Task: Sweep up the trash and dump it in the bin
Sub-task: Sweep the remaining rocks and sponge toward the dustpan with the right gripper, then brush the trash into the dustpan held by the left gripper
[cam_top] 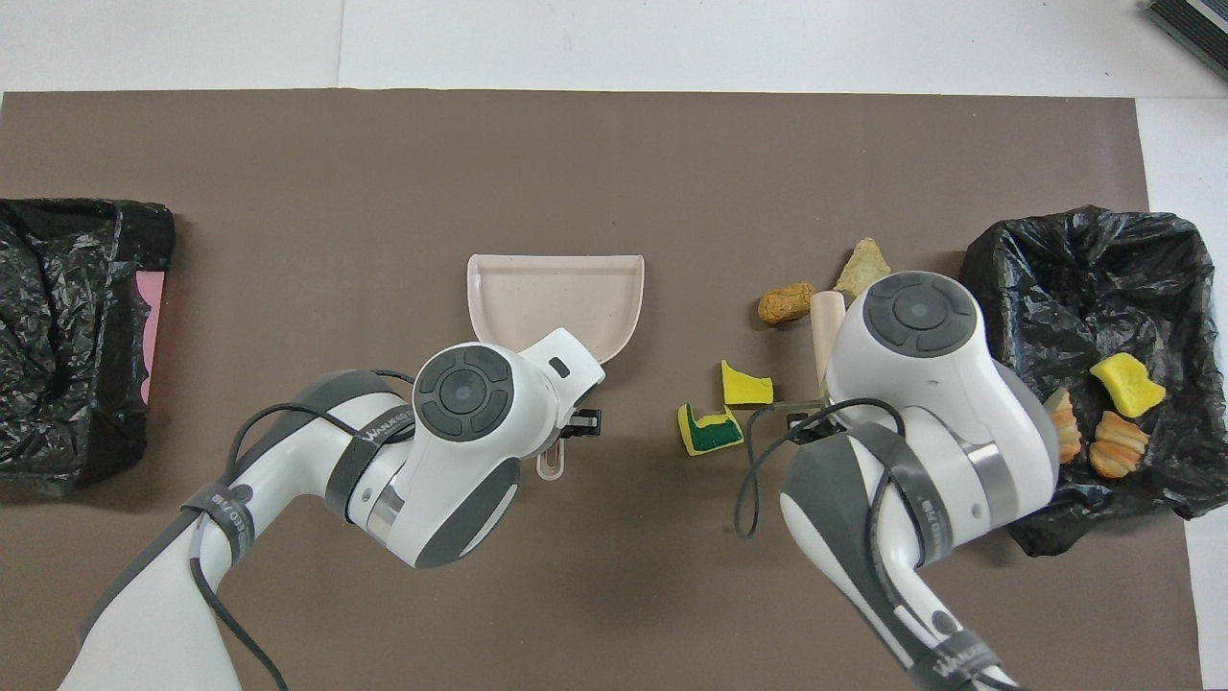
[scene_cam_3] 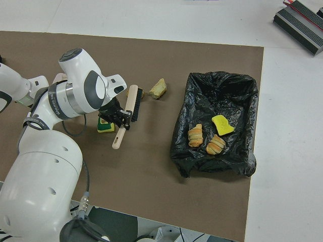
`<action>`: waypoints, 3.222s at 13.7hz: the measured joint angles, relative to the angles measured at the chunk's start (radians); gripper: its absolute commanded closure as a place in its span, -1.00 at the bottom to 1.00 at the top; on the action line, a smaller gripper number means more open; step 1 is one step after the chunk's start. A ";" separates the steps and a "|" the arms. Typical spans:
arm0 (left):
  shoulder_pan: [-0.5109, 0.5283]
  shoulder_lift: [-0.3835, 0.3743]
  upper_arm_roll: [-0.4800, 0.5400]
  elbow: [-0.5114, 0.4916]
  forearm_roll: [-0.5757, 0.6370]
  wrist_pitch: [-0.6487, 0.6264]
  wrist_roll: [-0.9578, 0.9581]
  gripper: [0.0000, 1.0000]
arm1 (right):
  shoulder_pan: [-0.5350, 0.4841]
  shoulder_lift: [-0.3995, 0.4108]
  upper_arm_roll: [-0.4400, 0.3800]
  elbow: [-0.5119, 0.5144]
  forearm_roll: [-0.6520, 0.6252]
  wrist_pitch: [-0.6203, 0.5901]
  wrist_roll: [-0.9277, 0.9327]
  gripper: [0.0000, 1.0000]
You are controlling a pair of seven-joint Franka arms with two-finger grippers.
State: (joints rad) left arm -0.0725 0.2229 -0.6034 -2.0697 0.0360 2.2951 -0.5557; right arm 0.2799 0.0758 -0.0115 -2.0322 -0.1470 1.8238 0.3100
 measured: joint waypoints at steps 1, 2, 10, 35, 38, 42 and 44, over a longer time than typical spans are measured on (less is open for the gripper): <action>0.000 0.000 0.000 0.001 0.000 0.000 -0.006 0.87 | -0.044 0.020 -0.001 0.023 -0.045 0.006 -0.055 1.00; 0.001 -0.001 0.002 0.004 0.000 0.000 -0.018 0.99 | -0.084 0.045 -0.001 0.051 -0.092 0.019 -0.100 1.00; 0.025 -0.018 0.009 0.051 0.132 -0.125 0.193 1.00 | -0.152 0.203 0.009 0.111 -0.232 0.176 -0.190 1.00; 0.114 -0.135 0.016 -0.098 0.136 -0.262 1.296 1.00 | 0.267 0.158 0.025 0.055 0.313 0.182 0.032 1.00; 0.114 -0.140 0.016 -0.105 0.136 -0.262 1.243 1.00 | 0.291 0.159 0.040 0.062 0.442 0.181 -0.095 1.00; 0.115 -0.143 0.016 -0.108 0.136 -0.262 1.223 1.00 | 0.290 0.156 0.062 0.097 0.560 0.125 -0.184 1.00; 0.115 -0.143 0.016 -0.108 0.136 -0.262 1.221 1.00 | 0.276 0.138 0.058 0.131 0.558 0.034 -0.184 1.00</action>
State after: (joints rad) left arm 0.0428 0.0801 -0.5872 -2.1780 0.1719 2.0335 0.6656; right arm 0.5559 0.2141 0.0463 -1.9011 0.4115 1.8579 0.1262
